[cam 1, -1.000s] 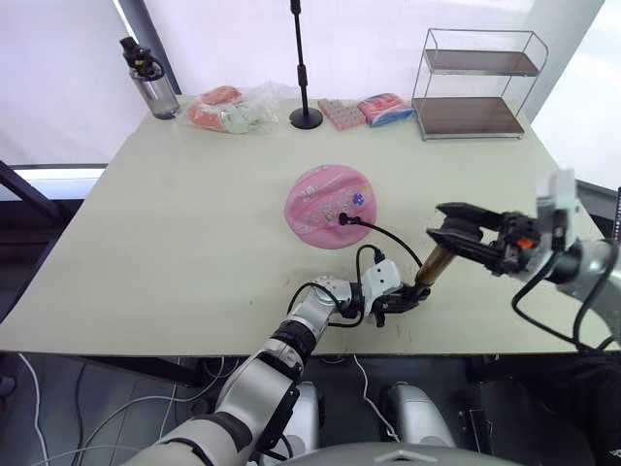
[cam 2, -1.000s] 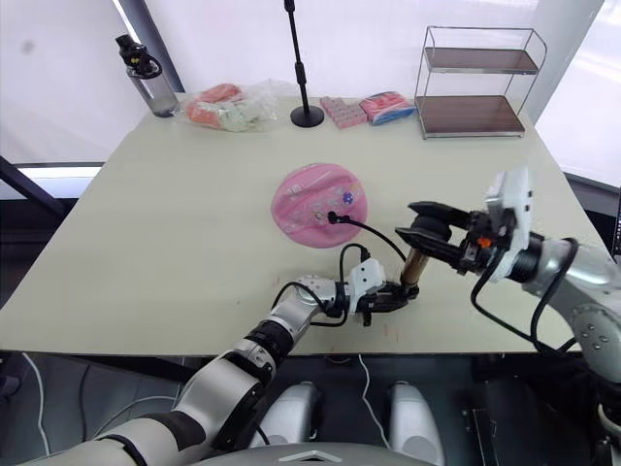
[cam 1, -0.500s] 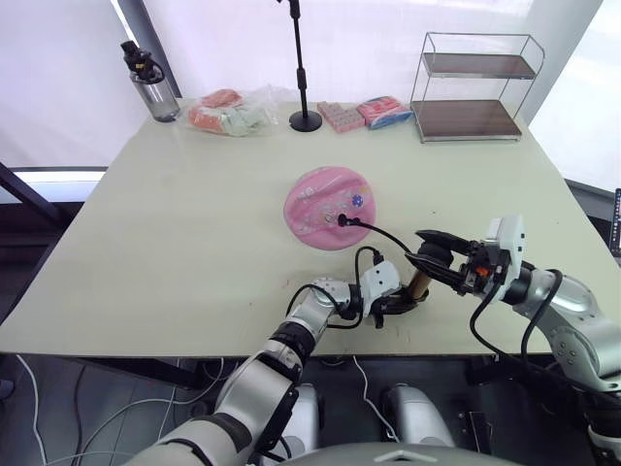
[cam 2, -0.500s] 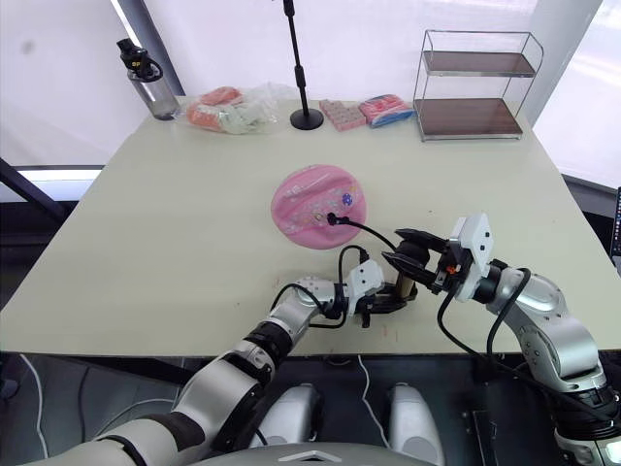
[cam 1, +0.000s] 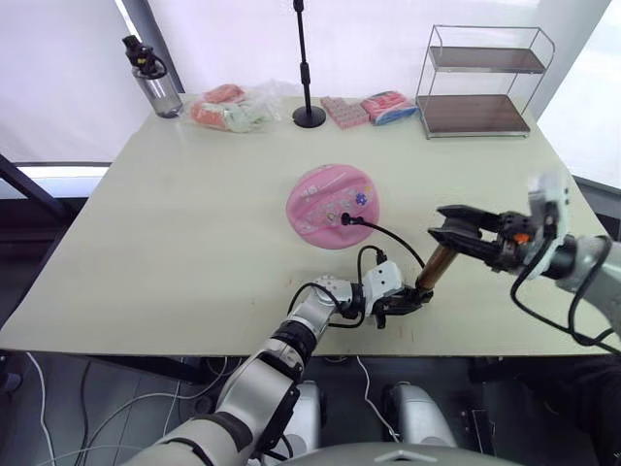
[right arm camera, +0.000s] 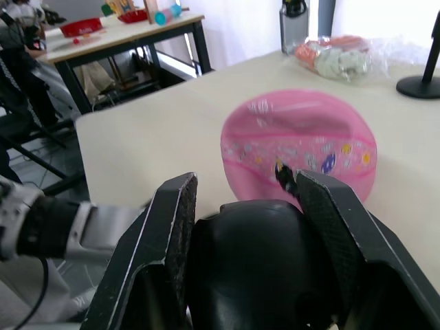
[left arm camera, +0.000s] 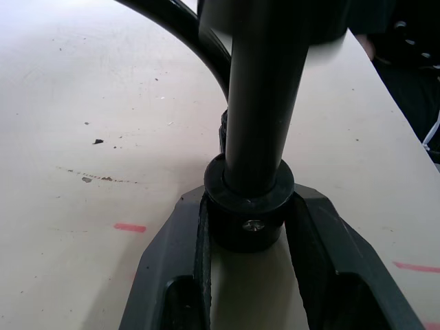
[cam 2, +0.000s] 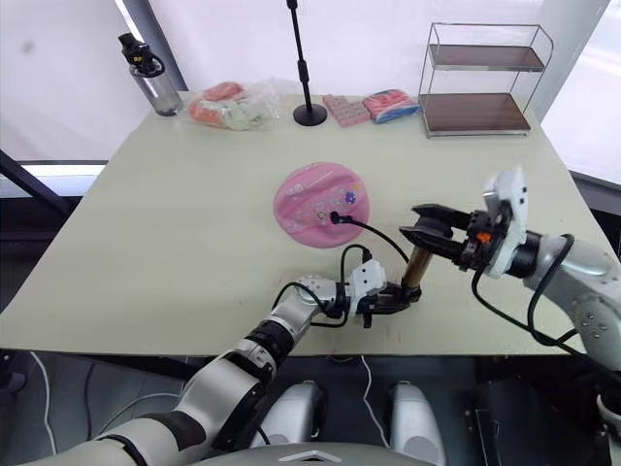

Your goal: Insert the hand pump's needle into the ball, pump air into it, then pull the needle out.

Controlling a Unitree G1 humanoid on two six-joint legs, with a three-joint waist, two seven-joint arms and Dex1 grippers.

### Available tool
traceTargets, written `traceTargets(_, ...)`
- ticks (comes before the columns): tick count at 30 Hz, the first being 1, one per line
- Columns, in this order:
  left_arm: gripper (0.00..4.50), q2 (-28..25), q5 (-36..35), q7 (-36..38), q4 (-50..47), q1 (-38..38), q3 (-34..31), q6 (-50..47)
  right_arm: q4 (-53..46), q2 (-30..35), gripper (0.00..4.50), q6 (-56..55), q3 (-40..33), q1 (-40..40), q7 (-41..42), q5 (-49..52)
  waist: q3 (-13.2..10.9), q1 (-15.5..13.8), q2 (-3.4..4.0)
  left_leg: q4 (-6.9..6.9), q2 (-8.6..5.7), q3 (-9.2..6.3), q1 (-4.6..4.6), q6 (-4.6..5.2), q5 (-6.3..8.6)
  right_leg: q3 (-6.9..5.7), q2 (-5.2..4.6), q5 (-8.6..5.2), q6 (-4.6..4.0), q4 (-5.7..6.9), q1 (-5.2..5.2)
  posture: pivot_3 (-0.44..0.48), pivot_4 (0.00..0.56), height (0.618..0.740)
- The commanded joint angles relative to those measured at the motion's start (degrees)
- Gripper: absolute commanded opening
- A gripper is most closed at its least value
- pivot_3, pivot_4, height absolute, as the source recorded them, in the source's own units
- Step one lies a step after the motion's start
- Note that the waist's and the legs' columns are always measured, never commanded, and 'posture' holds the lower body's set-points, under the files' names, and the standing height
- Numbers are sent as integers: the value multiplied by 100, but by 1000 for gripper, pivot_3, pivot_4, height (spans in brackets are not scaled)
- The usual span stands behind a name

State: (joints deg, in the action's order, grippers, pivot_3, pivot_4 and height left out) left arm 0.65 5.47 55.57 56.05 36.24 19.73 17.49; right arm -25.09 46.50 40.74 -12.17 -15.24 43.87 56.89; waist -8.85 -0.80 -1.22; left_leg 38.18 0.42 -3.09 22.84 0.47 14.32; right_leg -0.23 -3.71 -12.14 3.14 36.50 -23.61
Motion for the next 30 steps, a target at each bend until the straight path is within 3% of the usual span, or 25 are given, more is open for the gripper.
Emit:
traceTargets(1, 1068, -102, 188, 91, 320, -177, 113, -184, -225, 341, 1833, 243, -773, -397, -175, 605, -2, 0, 0, 0, 0, 0, 0, 1, 0, 0, 0, -1, -2, -3, 0, 0, 150, 731)
traceTargets(9, 1068, -110, 227, 89, 312, -201, 149, -239, 66, 992, 1833, 792, -1323, -1147, -426, 1549, -12, 0, 4, 0, 1, 1, 5, 3, 2, -2, -1, -2, -2, -12, 0, 0, 150, 731)
traceTargets(16, 1068, -120, 239, 55, 324, -192, 142, -242, 314, 1120, 1833, 993, -1359, -1499, -541, 1839, -17, -1, 6, 0, 1, 6, 11, 20, 11, 0, -2, 0, -2, -24, 0, 0, 150, 731)
traceTargets(22, 1068, -98, 170, 51, 321, -213, 81, -219, -74, 797, 1833, 903, -774, -607, -403, 1186, -12, -1, 5, 1, 1, 6, 7, 39, 23, 0, -1, 5, 6, -29, 5, 0, 150, 731)
traceTargets(30, 1068, -77, 152, 29, 319, -235, 70, -142, 154, 20, 1833, -148, 330, 365, -21, -373, 15, 14, -11, 5, 7, 7, -19, 41, 24, 0, 3, 0, -1, -29, 24, 0, 150, 731)
